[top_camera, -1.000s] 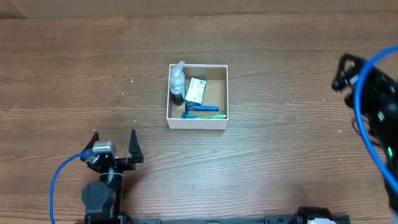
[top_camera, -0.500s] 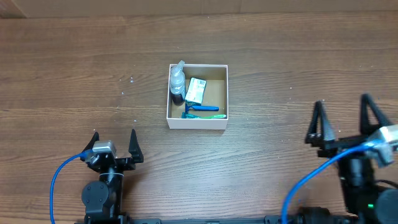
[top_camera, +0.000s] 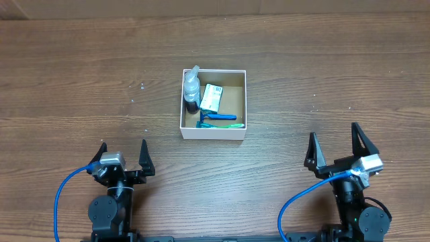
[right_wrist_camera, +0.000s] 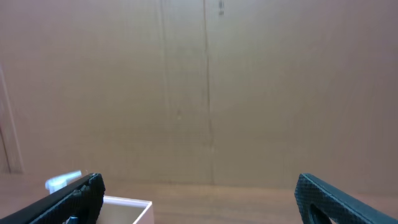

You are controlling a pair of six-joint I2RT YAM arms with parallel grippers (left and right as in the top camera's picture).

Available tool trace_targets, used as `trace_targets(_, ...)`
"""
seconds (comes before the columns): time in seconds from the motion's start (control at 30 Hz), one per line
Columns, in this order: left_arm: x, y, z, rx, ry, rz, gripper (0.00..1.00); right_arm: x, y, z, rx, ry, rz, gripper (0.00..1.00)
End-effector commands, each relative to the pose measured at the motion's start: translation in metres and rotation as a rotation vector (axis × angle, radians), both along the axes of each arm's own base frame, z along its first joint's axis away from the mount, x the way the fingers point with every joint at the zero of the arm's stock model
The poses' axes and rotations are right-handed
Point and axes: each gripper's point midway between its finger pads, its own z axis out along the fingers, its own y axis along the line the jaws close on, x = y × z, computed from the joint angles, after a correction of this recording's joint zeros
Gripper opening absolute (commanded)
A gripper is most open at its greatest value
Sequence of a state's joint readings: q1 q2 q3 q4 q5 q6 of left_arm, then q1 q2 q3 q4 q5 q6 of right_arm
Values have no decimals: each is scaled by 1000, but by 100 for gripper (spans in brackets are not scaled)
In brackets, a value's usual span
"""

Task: Pack container

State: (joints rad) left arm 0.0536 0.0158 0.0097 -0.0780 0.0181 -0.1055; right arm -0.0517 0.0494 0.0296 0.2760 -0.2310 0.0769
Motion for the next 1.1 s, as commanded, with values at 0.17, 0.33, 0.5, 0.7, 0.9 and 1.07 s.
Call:
trace_targets(0.17, 0, 2, 0, 5, -7, 8, 100, 7, -7, -34, 15, 120, -48, 100)
trace_targets(0.33, 0, 2, 0, 5, -7, 8, 100, 8, -2, -41, 15, 148, -30, 100)
trace_targets(0.5, 0, 2, 0, 5, -7, 8, 100, 10, 1, -70, 21, 269, -17, 100)
trace_targets(0.7, 0, 2, 0, 5, -7, 8, 100, 10, 1, -82, 20, 321, -18, 100)
trace_targets(0.9, 0, 2, 0, 5, -7, 8, 100, 10, 0, -82, 20, 321, -18, 100)
trace_targets(1.07, 0, 2, 0, 5, -7, 8, 100, 10, 0, -82, 20, 321, -18, 100)
